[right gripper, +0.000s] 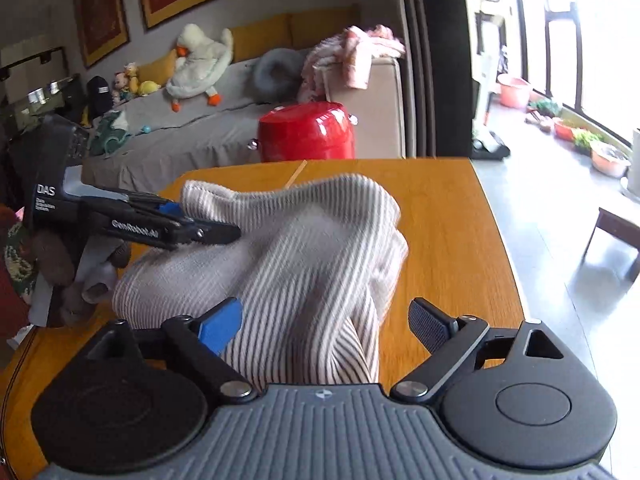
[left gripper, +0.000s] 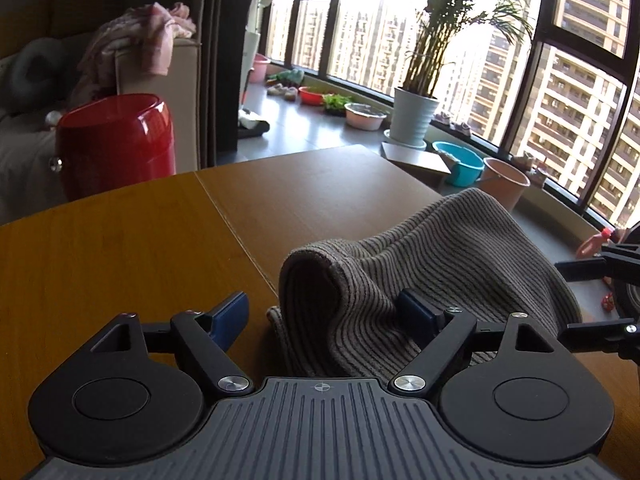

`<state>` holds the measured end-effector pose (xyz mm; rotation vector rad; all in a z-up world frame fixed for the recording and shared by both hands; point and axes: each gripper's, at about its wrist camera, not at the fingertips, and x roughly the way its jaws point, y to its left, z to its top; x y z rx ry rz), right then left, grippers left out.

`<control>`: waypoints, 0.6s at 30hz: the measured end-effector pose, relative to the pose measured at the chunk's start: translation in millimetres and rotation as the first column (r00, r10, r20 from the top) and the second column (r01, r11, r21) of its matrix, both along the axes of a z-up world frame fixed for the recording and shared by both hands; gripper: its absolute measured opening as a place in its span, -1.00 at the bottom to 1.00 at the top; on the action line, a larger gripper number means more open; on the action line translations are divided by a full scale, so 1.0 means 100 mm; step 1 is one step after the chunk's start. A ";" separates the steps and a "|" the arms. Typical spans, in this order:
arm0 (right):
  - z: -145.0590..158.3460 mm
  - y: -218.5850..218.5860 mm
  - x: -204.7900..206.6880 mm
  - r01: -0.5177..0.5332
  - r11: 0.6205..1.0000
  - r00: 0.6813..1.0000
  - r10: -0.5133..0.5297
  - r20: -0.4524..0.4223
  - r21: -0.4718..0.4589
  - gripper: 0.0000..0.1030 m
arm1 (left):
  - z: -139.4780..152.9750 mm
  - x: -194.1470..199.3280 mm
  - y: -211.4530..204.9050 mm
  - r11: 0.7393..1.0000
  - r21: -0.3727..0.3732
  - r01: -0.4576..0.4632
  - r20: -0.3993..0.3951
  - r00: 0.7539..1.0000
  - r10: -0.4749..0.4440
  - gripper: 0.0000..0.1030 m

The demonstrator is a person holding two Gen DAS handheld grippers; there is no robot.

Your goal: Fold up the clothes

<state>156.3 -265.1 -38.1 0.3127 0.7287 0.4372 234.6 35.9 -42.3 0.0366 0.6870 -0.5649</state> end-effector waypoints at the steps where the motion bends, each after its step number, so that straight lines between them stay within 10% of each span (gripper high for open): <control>1: -0.03 -0.04 -0.04 0.020 0.999 0.999 -0.019 -0.034 0.035 0.83 | 0.00 0.00 0.01 1.000 -0.004 -0.001 -0.001 1.000 0.001 0.70; 5: -0.15 -0.21 -0.15 0.102 0.983 0.984 -0.077 -0.159 0.155 0.84 | -0.02 -0.01 0.02 1.000 -0.022 -0.007 -0.006 1.000 0.007 0.70; 11: -0.15 -0.25 0.15 0.125 0.981 0.986 -0.106 -0.132 0.148 0.31 | -0.03 -0.09 0.05 0.997 -0.080 0.015 -0.063 0.998 -0.021 0.45; 18: -0.14 -0.30 0.50 0.150 0.981 0.986 -0.139 -0.088 0.126 0.36 | -0.01 -0.54 -0.08 0.981 -0.137 0.138 -0.113 0.982 -0.154 0.46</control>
